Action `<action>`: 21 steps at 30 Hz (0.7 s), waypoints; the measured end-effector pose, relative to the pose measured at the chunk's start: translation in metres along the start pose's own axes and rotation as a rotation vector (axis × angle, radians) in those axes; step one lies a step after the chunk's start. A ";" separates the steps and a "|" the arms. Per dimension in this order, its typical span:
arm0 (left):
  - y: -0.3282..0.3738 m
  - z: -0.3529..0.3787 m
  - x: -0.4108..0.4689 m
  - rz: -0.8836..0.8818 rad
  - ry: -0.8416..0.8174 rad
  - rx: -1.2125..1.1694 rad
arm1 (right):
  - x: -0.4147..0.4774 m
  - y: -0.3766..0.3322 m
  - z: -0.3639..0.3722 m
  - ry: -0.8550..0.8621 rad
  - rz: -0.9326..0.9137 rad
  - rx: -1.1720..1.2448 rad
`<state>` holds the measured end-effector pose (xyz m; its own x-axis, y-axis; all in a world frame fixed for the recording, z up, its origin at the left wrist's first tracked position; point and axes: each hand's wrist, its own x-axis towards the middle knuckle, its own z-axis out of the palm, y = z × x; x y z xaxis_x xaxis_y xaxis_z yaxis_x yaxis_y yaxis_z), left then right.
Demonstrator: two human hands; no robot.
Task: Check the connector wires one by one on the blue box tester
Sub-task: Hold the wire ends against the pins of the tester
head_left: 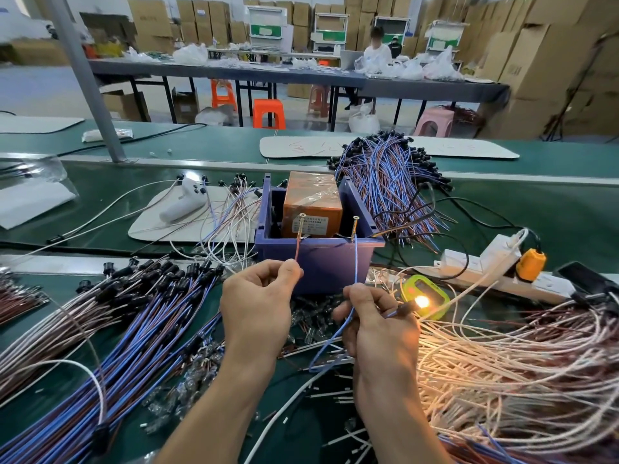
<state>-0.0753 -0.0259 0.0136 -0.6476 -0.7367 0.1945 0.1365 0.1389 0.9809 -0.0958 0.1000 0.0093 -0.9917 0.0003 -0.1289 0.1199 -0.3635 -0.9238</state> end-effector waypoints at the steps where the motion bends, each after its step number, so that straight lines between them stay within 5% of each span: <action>1: 0.000 0.000 0.000 -0.002 -0.004 0.001 | -0.001 -0.001 0.000 -0.004 0.004 0.013; 7: 0.002 -0.003 -0.004 -0.055 -0.027 -0.027 | -0.003 -0.003 -0.003 0.026 -0.036 0.111; 14: 0.019 -0.001 -0.015 -0.082 -0.411 -0.165 | -0.012 -0.003 0.000 -0.170 -0.034 0.013; 21: 0.028 -0.013 -0.009 -0.272 -0.503 -0.240 | -0.022 -0.015 0.005 -0.307 -0.056 -0.039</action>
<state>-0.0558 -0.0243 0.0396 -0.9488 -0.3149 -0.0240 0.0435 -0.2056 0.9777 -0.0756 0.1009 0.0278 -0.9640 -0.2641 0.0319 0.0607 -0.3351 -0.9402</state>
